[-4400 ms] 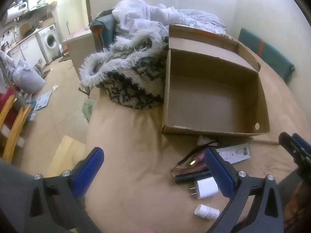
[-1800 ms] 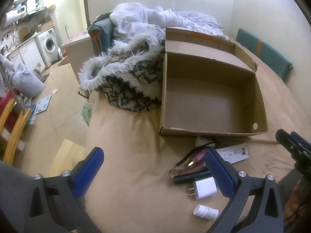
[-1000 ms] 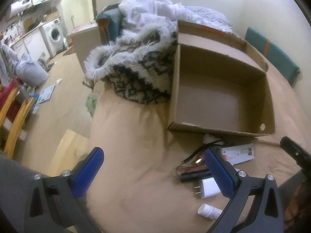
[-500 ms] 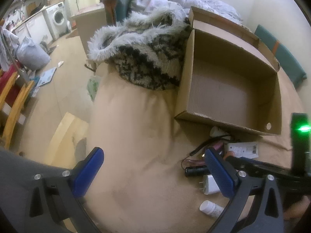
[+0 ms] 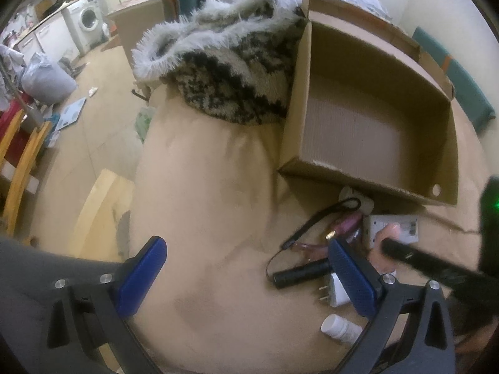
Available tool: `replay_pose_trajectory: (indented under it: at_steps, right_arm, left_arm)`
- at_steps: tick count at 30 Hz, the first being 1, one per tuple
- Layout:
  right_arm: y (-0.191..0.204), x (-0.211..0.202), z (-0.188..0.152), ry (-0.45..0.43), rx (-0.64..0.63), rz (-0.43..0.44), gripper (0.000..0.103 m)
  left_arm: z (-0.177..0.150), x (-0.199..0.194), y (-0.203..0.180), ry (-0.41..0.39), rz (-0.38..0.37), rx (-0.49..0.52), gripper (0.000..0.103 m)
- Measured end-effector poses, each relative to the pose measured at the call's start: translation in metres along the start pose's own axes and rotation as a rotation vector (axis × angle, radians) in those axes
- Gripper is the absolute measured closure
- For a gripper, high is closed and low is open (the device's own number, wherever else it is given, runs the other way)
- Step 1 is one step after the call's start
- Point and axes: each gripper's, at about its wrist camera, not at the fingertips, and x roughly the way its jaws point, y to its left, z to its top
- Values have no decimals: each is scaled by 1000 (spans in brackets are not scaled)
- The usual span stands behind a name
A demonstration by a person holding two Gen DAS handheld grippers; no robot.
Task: Organize rigid objects
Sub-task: 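Grasp the pink heart object with the right tool while the left tool grasps the white pill bottle, then carry both items into the box and open both tools to release them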
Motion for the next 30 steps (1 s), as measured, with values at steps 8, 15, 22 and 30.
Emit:
replay_pose_trajectory:
  at_steps: [8,15,22,30]
  right_arm:
    - [-11,-59,1,-119,-27,12,78]
    - [-34,-75,-9,-188,34,17,78]
    - [-34,-75,-9,-209,47,16,78]
    - [-34,-74,-9,-214,47,9,78]
  left_arm:
    - [-34,15,-48,125,-100,252,0]
    - [-69,30,-93,210,-130,485,0]
    - [-83,47,-114,255,-141,565,8]
    - [-86,61,-114,270,-95,559,60]
